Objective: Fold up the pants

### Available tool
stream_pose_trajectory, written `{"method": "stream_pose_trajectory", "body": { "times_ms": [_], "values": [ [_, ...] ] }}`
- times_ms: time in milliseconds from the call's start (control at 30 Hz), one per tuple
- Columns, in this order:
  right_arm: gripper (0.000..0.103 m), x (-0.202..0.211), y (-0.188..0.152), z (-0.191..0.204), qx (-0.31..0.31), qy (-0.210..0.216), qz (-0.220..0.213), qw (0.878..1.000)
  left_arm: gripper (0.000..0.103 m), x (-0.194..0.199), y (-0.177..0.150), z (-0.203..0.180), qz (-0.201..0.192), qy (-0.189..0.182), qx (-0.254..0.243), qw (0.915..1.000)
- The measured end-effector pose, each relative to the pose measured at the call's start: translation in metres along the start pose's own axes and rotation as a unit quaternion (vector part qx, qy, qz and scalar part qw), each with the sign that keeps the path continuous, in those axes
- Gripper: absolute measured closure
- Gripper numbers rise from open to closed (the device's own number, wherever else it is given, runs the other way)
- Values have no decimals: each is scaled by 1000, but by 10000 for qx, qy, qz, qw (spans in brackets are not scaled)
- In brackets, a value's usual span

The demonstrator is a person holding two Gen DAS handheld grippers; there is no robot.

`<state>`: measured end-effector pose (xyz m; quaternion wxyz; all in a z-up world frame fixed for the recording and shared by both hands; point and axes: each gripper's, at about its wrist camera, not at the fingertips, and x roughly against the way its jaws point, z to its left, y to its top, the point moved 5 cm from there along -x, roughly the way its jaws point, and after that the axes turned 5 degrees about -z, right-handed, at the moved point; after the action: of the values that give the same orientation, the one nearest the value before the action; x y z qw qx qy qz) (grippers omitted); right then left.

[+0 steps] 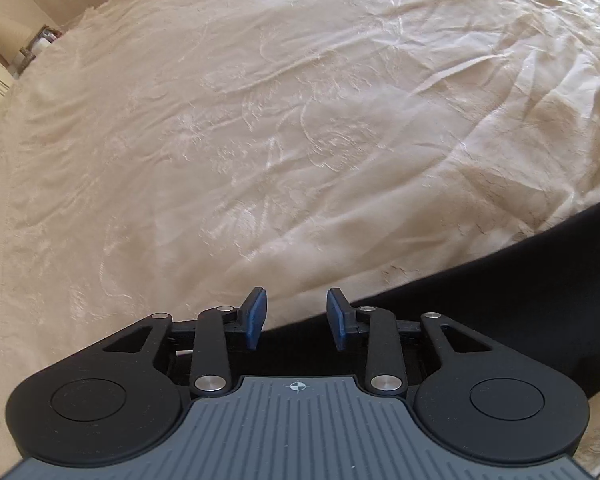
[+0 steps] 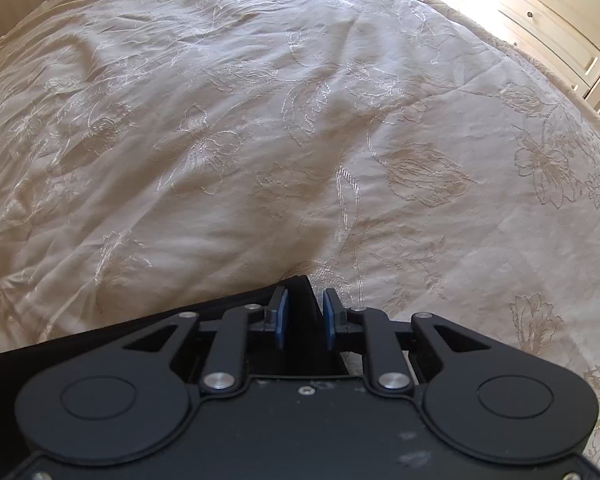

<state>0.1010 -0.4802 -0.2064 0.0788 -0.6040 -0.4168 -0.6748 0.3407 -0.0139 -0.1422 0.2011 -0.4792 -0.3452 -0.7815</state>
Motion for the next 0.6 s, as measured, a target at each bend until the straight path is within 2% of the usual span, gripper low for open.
{"method": "stream_pose_trajectory", "body": {
  "times_ms": [167, 300, 467, 600],
  "values": [
    [81, 2, 1, -1, 58, -19, -5, 10000, 71, 22, 23, 23, -157, 389, 91, 9991],
    [78, 12, 7, -6, -126, 80, -117, 9998, 70, 54, 16, 26, -266, 309, 543, 9977],
    [75, 36, 12, -15, -411, 118, -494, 9979, 69, 84, -30, 9, -103, 145, 1213, 9925],
    [75, 63, 14, -20, -393, 50, -990, 9943, 69, 105, -83, -7, 150, -138, 1958, 9804]
  ]
}}
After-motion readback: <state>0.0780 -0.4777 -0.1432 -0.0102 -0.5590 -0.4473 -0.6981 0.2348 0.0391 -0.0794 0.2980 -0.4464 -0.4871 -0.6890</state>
